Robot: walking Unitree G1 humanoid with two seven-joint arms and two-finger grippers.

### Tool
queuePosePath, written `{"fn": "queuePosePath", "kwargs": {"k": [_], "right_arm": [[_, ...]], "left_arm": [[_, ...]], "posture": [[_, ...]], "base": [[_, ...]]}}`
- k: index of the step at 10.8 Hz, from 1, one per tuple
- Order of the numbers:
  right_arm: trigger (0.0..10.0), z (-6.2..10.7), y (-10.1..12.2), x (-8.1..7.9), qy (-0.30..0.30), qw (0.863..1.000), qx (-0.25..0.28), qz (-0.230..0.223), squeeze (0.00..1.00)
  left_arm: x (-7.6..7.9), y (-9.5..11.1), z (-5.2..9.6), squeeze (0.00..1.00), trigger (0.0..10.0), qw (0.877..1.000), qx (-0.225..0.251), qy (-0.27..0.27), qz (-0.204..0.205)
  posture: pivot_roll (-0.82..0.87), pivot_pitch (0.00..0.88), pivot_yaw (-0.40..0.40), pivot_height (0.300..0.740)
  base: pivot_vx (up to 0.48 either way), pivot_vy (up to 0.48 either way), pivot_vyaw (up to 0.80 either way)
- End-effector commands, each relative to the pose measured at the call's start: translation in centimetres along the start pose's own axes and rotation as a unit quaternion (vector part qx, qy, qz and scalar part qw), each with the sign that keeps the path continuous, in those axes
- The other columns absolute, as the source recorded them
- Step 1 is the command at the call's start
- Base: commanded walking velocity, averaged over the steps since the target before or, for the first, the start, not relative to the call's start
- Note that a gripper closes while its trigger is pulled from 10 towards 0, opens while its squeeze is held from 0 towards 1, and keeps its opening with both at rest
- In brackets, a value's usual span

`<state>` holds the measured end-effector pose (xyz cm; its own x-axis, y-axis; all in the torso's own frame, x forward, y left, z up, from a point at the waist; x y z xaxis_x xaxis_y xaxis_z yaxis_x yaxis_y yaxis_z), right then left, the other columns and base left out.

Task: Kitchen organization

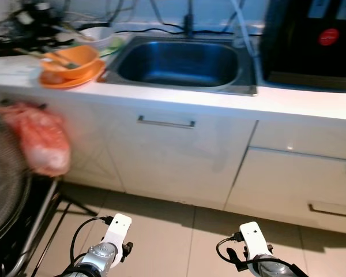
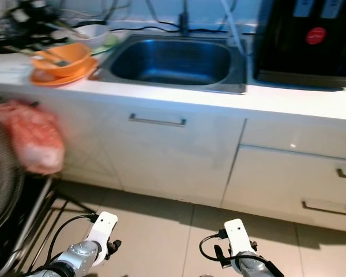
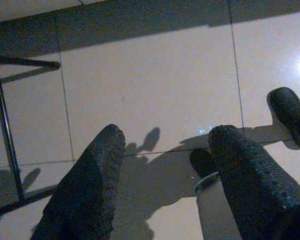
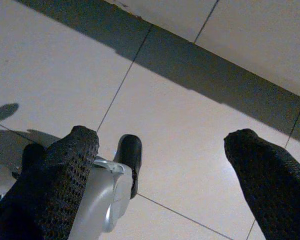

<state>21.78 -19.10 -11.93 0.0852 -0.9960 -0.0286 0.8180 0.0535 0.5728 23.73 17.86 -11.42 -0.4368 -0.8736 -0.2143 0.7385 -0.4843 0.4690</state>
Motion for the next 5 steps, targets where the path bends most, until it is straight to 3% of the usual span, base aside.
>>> {"fn": "queuePosePath", "kwargs": {"k": [1, 2, 5], "right_arm": [[10.0, -0.18, 0.81, -0.62, 0.010, 1.000, 0.008, 0.000, 0.00], [10.0, -0.22, 0.95, -0.92, 0.013, 1.000, 0.011, 0.001, 0.00], [10.0, -0.31, 1.08, -1.26, 0.013, 1.000, 0.011, 0.000, 0.00]], "left_arm": [[-0.24, 0.11, 0.02, 0.00, 10.0, 1.000, 0.001, 0.001, -0.005], [-0.18, 0.06, 0.02, 0.00, 10.0, 1.000, 0.001, -0.001, -0.006], [-0.20, -0.08, 0.04, 0.00, 10.0, 1.000, -0.001, -0.002, -0.009]], "posture": [[-0.14, 0.000, 0.091, 0.740], [-0.13, 0.000, 0.090, 0.740], [-0.13, 0.000, 0.092, 0.740]], "base": [[0.255, 0.000, -0.80], [0.281, 0.000, -0.80], [0.343, 0.262, -0.80]]}}
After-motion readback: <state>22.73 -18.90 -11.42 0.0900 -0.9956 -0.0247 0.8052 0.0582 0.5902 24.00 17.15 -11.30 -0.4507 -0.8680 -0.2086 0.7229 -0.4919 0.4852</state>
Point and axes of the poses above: a point about 5 cm out from each wrist's last joint towards the gripper, its own z axis pointing back from the gripper into the wrist, its own y axis along the axis of the wrist's last joint, x = y × z, the point moved 5 cm from there along -z, pointing out of the wrist towards the gripper, and after that the axes turned 11 degrees about -z, right-handed, at the moved point
